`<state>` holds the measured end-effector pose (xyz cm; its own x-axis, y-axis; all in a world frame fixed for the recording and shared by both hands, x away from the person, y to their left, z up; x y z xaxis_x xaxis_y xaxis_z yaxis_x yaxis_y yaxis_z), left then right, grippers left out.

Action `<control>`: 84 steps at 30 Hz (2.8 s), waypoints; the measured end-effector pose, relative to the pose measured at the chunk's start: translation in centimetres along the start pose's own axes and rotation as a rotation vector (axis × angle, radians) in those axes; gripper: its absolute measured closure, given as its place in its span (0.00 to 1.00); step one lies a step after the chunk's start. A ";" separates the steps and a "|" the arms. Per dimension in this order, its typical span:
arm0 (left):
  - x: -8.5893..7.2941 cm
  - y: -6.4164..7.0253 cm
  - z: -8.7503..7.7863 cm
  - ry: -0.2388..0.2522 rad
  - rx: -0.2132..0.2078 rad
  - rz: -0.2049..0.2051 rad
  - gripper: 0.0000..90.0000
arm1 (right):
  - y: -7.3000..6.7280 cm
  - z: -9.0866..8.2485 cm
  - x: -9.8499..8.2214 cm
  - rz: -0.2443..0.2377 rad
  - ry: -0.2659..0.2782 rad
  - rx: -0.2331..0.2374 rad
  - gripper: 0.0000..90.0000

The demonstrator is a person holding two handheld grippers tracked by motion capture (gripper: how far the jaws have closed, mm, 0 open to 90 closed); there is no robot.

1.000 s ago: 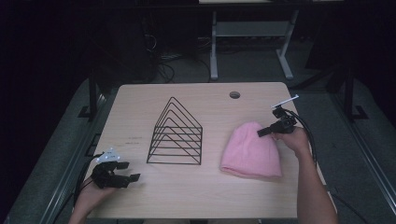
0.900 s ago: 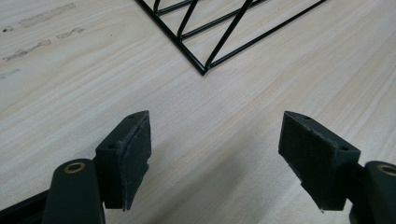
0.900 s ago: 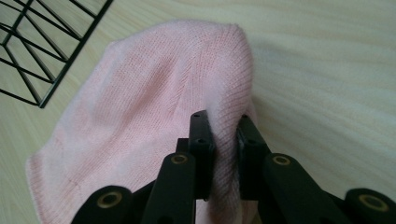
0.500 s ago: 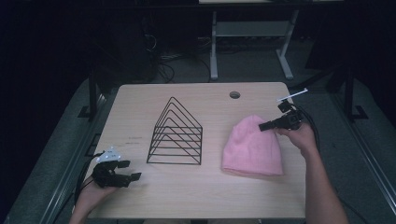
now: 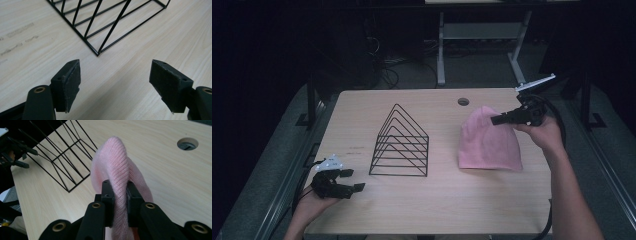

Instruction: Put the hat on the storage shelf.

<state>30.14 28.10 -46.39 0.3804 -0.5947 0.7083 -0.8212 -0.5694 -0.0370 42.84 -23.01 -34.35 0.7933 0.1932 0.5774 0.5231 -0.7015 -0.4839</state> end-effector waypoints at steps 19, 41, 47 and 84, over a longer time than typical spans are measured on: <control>5.4 0.8 -2.9 0.050 -0.054 0.091 0.28 | -6.3 -3.7 3.4 -0.129 0.069 0.036 0.89; 12.6 1.2 -5.7 0.095 -0.129 0.187 0.27 | -16.4 -3.8 8.6 -0.306 0.059 0.114 0.89; 14.0 1.1 -6.0 0.086 -0.126 0.214 0.27 | -18.6 -3.4 10.1 -0.344 0.069 0.140 0.89; 17.6 -2.5 -6.1 0.146 -0.165 0.171 0.92 | -27.6 3.8 14.1 -0.475 0.044 0.248 0.89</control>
<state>36.32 22.47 -29.54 0.1749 -0.5789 0.7964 -0.9309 -0.3606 -0.0578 40.77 1.70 -15.41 0.4401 0.4176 0.7949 0.8834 -0.3599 -0.3000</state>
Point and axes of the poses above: each handheld gripper's, and its own axes: z roughly forward along the jaws, x roughly out of its top, y roughly to its right, the point moved 5 cm from there along z, roughly forward along the jaws, and after that the axes turned 14 degrees about z, right-handed, at the moved point
